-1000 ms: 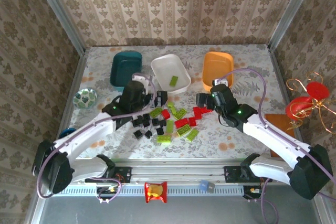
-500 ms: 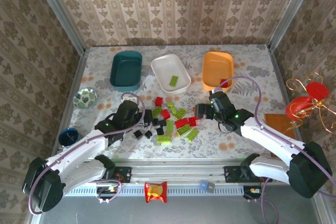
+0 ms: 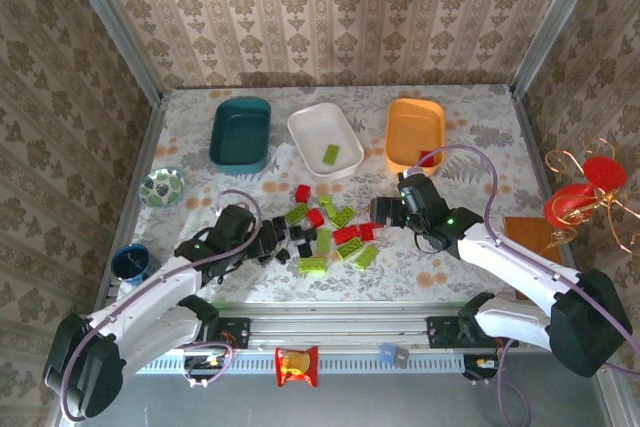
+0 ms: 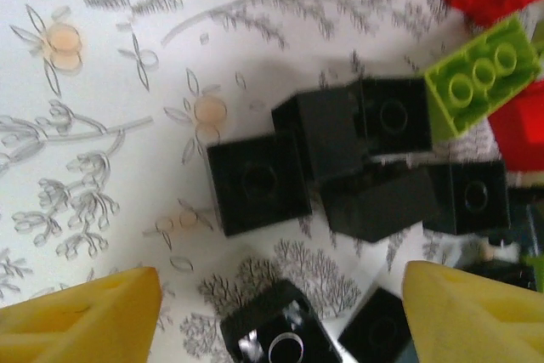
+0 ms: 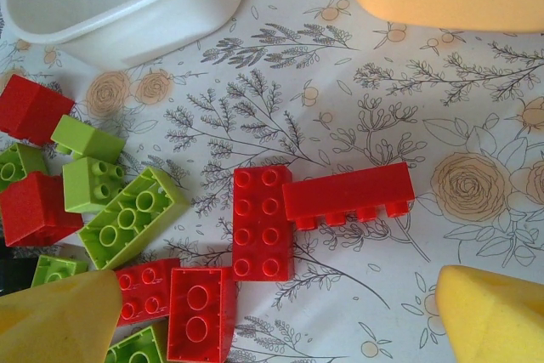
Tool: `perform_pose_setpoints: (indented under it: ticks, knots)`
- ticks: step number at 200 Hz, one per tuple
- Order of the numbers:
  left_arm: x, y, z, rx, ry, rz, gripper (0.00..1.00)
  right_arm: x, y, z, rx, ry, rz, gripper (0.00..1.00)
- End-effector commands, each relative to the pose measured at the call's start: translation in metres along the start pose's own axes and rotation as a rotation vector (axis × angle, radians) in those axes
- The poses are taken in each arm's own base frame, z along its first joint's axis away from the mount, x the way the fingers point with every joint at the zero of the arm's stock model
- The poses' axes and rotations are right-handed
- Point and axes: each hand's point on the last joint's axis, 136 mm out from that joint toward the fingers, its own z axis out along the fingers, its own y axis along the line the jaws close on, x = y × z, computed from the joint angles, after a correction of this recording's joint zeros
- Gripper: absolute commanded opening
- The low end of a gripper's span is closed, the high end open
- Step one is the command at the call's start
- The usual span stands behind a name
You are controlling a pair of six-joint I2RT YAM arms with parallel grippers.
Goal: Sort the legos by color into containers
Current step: Pick up the lego from the bottom-left of the table.
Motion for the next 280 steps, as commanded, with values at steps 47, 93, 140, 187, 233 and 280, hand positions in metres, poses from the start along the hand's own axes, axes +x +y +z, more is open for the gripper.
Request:
perform_pose_setpoints:
  ticks: [47, 93, 140, 187, 233, 280]
  knots:
    - [0.037, 0.020, 0.004, -0.098, 0.149, -0.015, 0.70, -0.003, 0.001, 0.002, 0.002, -0.010, -0.016, 0.96]
    - [0.039, 0.011, 0.017, -0.075, 0.184, 0.012, 0.69, -0.006, 0.000, -0.001, 0.007, -0.024, -0.024, 0.96]
    - [0.038, 0.006, 0.023, -0.065, 0.192, 0.030, 0.69, -0.004, -0.003, -0.002, 0.016, -0.025, -0.028, 0.96]
    - [0.030, -0.008, 0.025, -0.026, 0.168, 0.069, 0.59, -0.003, -0.003, -0.001, 0.019, -0.024, -0.027, 0.96]
    - [0.029, -0.008, 0.030, -0.041, 0.176, 0.075, 0.37, -0.004, -0.005, -0.003, 0.018, -0.030, -0.022, 0.96]
    - [0.017, -0.013, 0.009, -0.020, 0.111, 0.067, 0.24, -0.005, -0.005, -0.004, 0.019, -0.037, -0.023, 0.96]
